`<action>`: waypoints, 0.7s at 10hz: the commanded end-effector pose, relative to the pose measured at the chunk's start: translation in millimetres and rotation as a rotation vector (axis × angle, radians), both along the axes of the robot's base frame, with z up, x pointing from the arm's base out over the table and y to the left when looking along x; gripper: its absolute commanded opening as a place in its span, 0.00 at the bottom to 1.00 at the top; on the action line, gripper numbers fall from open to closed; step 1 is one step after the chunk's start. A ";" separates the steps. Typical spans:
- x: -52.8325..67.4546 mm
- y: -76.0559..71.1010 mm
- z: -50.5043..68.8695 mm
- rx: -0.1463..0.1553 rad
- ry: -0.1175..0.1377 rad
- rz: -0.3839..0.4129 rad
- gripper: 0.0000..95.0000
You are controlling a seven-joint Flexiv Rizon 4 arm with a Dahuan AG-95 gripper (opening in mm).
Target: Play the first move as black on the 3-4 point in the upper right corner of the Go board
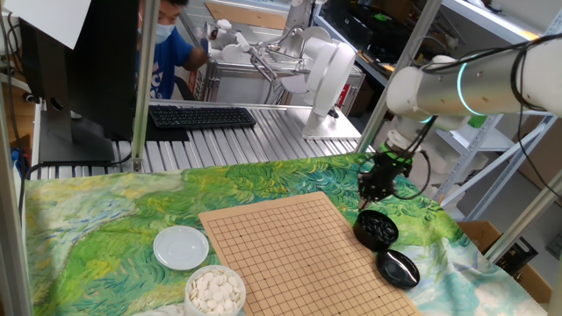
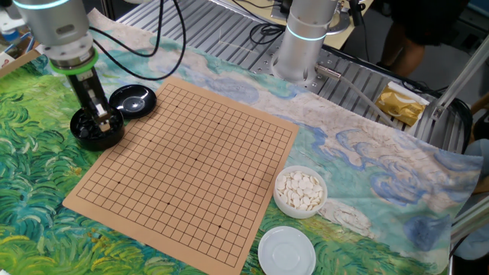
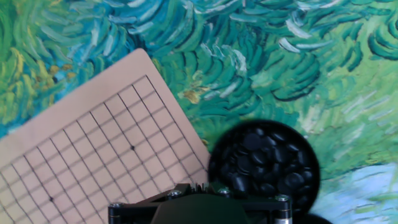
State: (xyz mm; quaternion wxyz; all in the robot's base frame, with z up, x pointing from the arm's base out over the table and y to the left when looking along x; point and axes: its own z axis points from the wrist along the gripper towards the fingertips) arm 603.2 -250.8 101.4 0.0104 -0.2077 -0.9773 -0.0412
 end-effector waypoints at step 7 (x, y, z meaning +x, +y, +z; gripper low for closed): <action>17.2 9.5 8.5 -0.005 -0.001 -0.020 0.00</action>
